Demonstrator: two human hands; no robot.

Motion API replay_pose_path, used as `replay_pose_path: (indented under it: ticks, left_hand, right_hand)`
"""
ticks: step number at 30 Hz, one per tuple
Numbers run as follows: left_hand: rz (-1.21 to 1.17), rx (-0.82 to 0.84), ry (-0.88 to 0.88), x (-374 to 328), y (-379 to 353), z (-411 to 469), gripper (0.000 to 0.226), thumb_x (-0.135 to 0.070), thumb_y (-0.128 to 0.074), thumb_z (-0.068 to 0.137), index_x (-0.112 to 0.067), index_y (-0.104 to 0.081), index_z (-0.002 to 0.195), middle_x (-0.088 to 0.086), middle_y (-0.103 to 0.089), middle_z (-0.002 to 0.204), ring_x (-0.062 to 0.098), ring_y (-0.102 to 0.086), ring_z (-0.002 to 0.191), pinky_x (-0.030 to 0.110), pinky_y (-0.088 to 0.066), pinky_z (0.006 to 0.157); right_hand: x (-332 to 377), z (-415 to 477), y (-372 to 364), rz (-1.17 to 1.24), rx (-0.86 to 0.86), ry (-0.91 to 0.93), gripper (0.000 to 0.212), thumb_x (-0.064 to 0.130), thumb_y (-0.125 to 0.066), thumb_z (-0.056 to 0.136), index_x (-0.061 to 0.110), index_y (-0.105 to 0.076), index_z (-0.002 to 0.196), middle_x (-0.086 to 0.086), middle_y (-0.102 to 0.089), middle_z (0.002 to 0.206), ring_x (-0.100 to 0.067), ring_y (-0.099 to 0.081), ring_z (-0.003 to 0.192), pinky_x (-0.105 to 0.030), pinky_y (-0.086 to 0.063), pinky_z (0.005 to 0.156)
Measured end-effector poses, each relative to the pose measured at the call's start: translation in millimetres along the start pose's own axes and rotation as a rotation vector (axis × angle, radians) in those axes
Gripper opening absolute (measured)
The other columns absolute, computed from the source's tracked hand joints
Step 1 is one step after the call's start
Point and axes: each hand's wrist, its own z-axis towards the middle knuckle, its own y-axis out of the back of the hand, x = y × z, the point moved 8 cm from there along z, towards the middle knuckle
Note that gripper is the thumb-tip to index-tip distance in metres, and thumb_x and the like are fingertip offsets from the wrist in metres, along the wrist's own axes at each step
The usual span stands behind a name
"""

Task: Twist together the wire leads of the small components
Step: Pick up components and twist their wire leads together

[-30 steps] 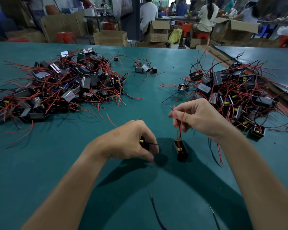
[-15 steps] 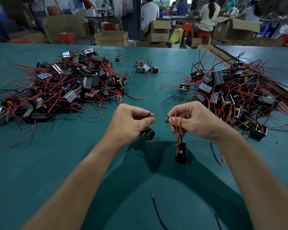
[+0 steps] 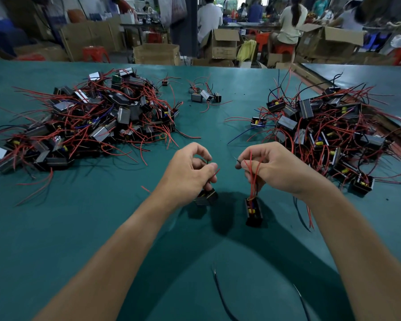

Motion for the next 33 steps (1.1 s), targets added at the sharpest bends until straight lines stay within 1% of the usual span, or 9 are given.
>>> replay_pose_path:
  ticks: [3, 7, 10, 12, 17, 20, 23, 27, 33]
  left_hand:
    - [-0.001, 0.018, 0.021, 4.2, -4.5, -0.1, 0.02, -0.002, -0.059, 0.093, -0.015, -0.047, 0.083, -0.002, -0.063, 0.052, 0.013, -0.052, 0.042, 0.029, -0.044, 0.054]
    - [-0.074, 0.048, 0.018, 5.1, -12.9, -1.2, 0.034, 0.003, -0.061, 0.091, -0.014, -0.037, 0.075, 0.001, -0.056, 0.052, 0.007, -0.055, 0.042, 0.018, -0.042, 0.042]
    - [-0.082, 0.073, -0.002, 4.8, -16.0, -2.0, 0.037, 0.006, -0.065, 0.087, -0.013, -0.041, 0.066, 0.0, -0.055, 0.05, 0.01, -0.058, 0.046, 0.02, -0.044, 0.045]
    - [-0.072, 0.08, -0.01, 4.7, -15.3, -2.3, 0.03, 0.005, -0.07, 0.083, -0.012, -0.049, 0.068, 0.007, -0.058, 0.057, 0.017, -0.056, 0.05, 0.025, -0.046, 0.051]
    - [-0.072, 0.1, -0.036, 0.6, -13.9, -3.7, 0.017, 0.005, -0.07, 0.083, -0.01, -0.066, 0.075, -0.001, -0.066, 0.061, 0.013, -0.057, 0.049, 0.021, -0.049, 0.05]
    - [-0.088, 0.085, -0.062, -2.9, -12.0, -4.0, 0.021, 0.008, -0.066, 0.085, -0.01, -0.069, 0.075, 0.002, -0.067, 0.063, 0.016, -0.058, 0.051, 0.026, -0.053, 0.054]
    - [-0.143, 0.072, -0.045, -2.8, -12.5, -5.3, 0.025, 0.01, -0.066, 0.084, -0.012, -0.071, 0.073, 0.002, -0.068, 0.062, 0.013, -0.058, 0.049, 0.023, -0.056, 0.055]
    - [-0.197, 0.061, -0.034, -3.1, -13.8, -5.9, 0.021, 0.005, -0.07, 0.083, -0.012, -0.073, 0.073, 0.0, -0.069, 0.06, 0.009, -0.057, 0.048, 0.02, -0.054, 0.053]
    - [-0.251, 0.008, -0.003, 0.2, -14.5, -7.1, 0.012, -0.002, -0.075, 0.081, -0.009, -0.072, 0.071, 0.002, -0.064, 0.057, 0.008, -0.051, 0.045, 0.02, -0.048, 0.047]
  right_hand:
    - [-7.3, 1.0, -6.8, -0.095, 0.037, -0.017, 0.021, 0.007, -0.055, 0.098, 0.012, -0.062, 0.078, -0.014, -0.048, 0.054, -0.018, -0.04, 0.044, -0.027, -0.039, 0.045]
    - [-8.0, -1.1, -17.3, -0.087, 0.113, 0.004, 0.018, 0.012, -0.06, 0.096, 0.014, -0.062, 0.079, 0.001, -0.055, 0.047, -0.017, -0.042, 0.041, -0.025, -0.037, 0.043]
    - [0.3, -0.2, -15.1, -0.064, 0.085, 0.092, 0.018, 0.009, -0.065, 0.092, 0.016, -0.068, 0.075, 0.002, -0.064, 0.056, -0.013, -0.05, 0.05, -0.025, -0.043, 0.048]
    - [4.8, 0.6, -11.7, -0.081, 0.055, 0.151, 0.018, 0.009, -0.07, 0.088, 0.019, -0.072, 0.073, 0.003, -0.064, 0.059, -0.01, -0.051, 0.053, -0.023, -0.045, 0.05]
    - [5.9, 1.3, -10.8, -0.007, 0.066, 0.175, 0.011, 0.014, -0.075, 0.082, 0.019, -0.076, 0.072, -0.001, -0.064, 0.057, -0.011, -0.054, 0.049, -0.025, -0.048, 0.05]
    - [4.2, 1.7, -11.2, 0.053, 0.076, 0.171, 0.014, 0.009, -0.075, 0.082, 0.019, -0.075, 0.071, -0.001, -0.067, 0.059, -0.012, -0.058, 0.05, -0.024, -0.05, 0.051]
    - [2.8, 1.2, -12.9, 0.124, 0.085, 0.15, 0.007, 0.017, -0.078, 0.074, 0.015, -0.073, 0.071, -0.004, -0.068, 0.06, -0.014, -0.06, 0.05, -0.025, -0.053, 0.051]
    - [0.9, 1.3, -14.4, 0.173, 0.082, 0.117, 0.012, 0.01, -0.079, 0.072, 0.006, -0.068, 0.071, -0.012, -0.067, 0.06, -0.018, -0.062, 0.049, -0.028, -0.055, 0.051]
    - [5.7, -1.8, -16.7, 0.21, 0.087, 0.112, 0.018, 0.012, -0.08, 0.065, 0.002, -0.066, 0.071, -0.009, -0.068, 0.057, -0.015, -0.064, 0.049, -0.025, -0.054, 0.05]
